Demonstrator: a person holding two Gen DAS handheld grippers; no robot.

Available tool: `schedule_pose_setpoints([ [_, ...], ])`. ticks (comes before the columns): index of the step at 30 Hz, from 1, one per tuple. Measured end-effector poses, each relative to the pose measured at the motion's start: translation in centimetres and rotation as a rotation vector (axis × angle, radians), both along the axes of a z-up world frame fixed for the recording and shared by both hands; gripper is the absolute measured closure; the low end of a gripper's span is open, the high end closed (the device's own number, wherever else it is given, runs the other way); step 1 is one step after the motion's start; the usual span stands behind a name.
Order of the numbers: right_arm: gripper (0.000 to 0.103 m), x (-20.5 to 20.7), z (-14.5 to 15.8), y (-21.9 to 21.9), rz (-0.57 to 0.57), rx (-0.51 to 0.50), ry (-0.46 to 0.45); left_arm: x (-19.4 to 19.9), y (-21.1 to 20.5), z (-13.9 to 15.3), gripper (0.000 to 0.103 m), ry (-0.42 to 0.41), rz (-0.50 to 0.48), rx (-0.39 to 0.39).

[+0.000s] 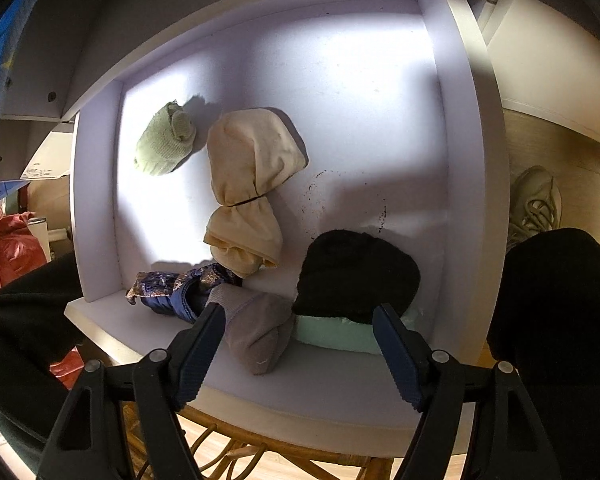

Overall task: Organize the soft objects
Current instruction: 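Carry the pink garment into the gold box and open the left gripper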

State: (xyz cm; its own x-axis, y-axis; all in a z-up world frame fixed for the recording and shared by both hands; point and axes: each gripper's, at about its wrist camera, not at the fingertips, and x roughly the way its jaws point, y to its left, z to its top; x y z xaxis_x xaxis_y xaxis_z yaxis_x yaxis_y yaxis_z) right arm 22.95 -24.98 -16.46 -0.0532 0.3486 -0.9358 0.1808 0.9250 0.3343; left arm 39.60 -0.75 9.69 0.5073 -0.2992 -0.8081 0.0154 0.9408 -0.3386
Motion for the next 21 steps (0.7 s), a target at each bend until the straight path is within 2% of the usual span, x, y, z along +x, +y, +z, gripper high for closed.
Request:
schedule_pose_setpoints([
  [8, 0.026, -0.1, -0.2, -0.2, -0.013, -0.02, 0.001, -3.5, -0.3, 2.1, 0.053, -0.087, -0.073, 0.051],
  [12, 0.026, -0.1, -0.2, -0.3, -0.012, -0.026, -0.001, -7.3, -0.6, 2.9, 0.053, -0.142, -0.151, 0.062],
  [16, 0.026, -0.3, -0.4, -0.1, -0.008, -0.04, 0.001, -11.3, -1.4, 2.8, 0.053, -0.17, -0.234, 0.08],
  [21, 0.026, -0.3, -0.7, -0.1, -0.001, -0.058, 0.01, -15.4, -1.5, 1.9, 0.053, -0.181, -0.286, 0.112],
])
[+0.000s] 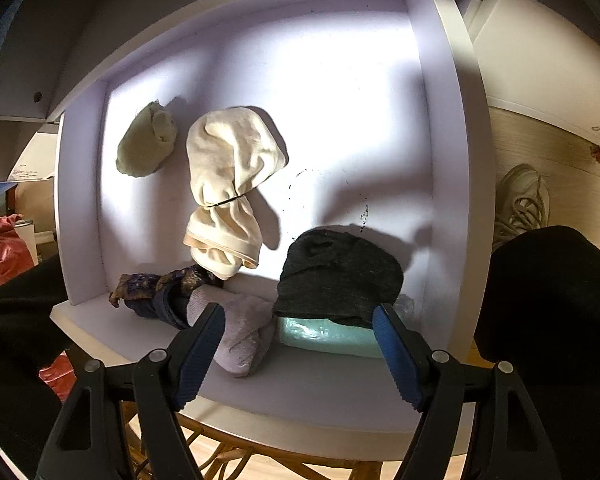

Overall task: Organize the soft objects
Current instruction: 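Carry the pink garment into the gold box and open the left gripper, then grasp the black knit hat with the right gripper while left tool returns over drawer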

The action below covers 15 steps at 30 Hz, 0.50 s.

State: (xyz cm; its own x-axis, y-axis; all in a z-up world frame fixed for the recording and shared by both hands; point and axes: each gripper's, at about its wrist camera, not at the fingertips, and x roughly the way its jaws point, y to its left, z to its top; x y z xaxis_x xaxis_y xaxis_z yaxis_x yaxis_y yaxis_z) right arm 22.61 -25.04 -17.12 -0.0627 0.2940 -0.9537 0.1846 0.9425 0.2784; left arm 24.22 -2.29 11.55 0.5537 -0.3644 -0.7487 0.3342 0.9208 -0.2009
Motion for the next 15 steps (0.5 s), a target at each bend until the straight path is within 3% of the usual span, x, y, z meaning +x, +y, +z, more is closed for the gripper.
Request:
schedule_pose_setpoints([
  [7, 0.026, -0.2, -0.3, -0.3, -0.003, -0.024, 0.013, -3.1, 1.6, -4.7, 0.053, 0.076, 0.026, 0.022],
  [15, 0.024, -0.1, -0.1, 0.0, 0.008, -0.028, 0.005, -5.3, 3.8, -15.6, 0.053, 0.311, 0.1, 0.079],
])
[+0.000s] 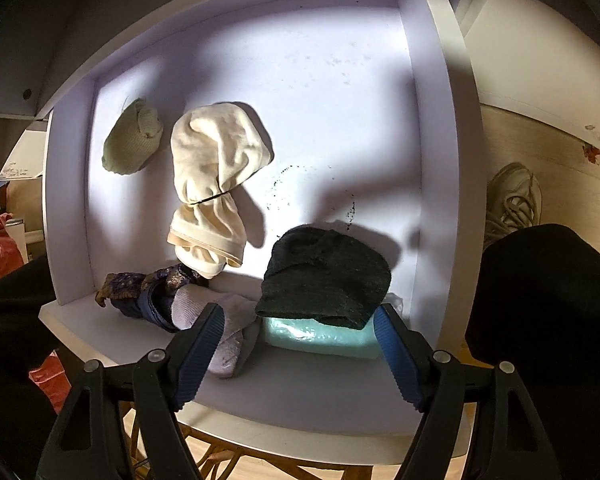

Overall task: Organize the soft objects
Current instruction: 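Grasp the black knit hat with the right gripper while left tool returns over drawer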

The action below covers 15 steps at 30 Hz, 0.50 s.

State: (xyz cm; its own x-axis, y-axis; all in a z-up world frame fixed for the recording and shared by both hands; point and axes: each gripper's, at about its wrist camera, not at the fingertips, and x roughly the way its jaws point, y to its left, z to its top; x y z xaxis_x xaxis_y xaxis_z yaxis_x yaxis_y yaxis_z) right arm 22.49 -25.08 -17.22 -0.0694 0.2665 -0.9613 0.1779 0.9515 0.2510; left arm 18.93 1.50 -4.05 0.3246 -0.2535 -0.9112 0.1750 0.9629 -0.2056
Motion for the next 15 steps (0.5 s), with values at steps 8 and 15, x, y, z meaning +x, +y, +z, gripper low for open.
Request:
schedule_pose_setpoints([
  [8, 0.024, 0.2, -0.8, 0.8, 0.041, -0.039, 0.016, -1.2, -0.6, -6.7, 0.052, 0.196, 0.008, 0.046],
  [15, 0.023, 0.2, -1.7, 1.4, 0.069, -0.055, 0.038, -2.6, -2.6, -10.3, 0.052, 0.311, -0.105, 0.165],
])
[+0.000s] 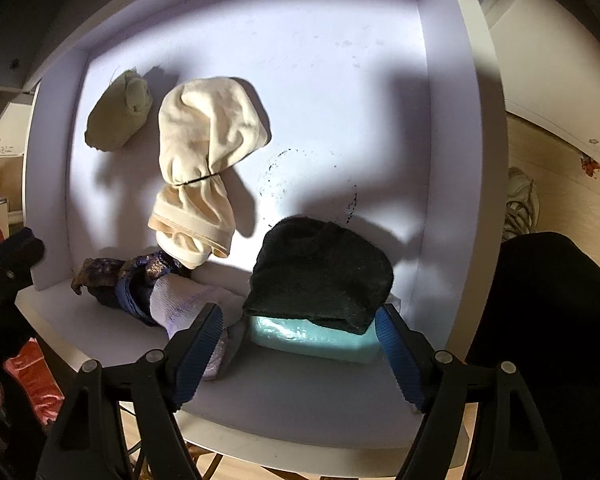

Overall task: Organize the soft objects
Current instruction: 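Grasp the black knit hat with the right gripper while left tool returns over drawer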

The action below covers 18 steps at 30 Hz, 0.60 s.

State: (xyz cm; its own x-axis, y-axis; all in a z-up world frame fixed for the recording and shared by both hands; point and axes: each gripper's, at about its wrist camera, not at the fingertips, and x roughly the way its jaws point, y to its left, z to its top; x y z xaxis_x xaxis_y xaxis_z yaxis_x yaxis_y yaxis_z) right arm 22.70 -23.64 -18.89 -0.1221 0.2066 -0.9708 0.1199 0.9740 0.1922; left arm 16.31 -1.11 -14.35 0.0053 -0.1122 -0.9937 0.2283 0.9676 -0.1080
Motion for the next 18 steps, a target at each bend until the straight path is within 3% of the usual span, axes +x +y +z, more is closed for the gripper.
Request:
schedule_pose_setpoints([
  [9, 0.021, 0.3, -0.4, 1.6, 0.068, -0.069, -0.011, -0.8, -1.1, -1.6, 0.052, 0.039, -0.052, 0.055],
  [18, 0.019, 1.0, -3.3, 3.0, 0.136, -0.139, 0.037, -0.9, -1.0, -2.6, 0.051, 0.069, -0.049, 0.07],
])
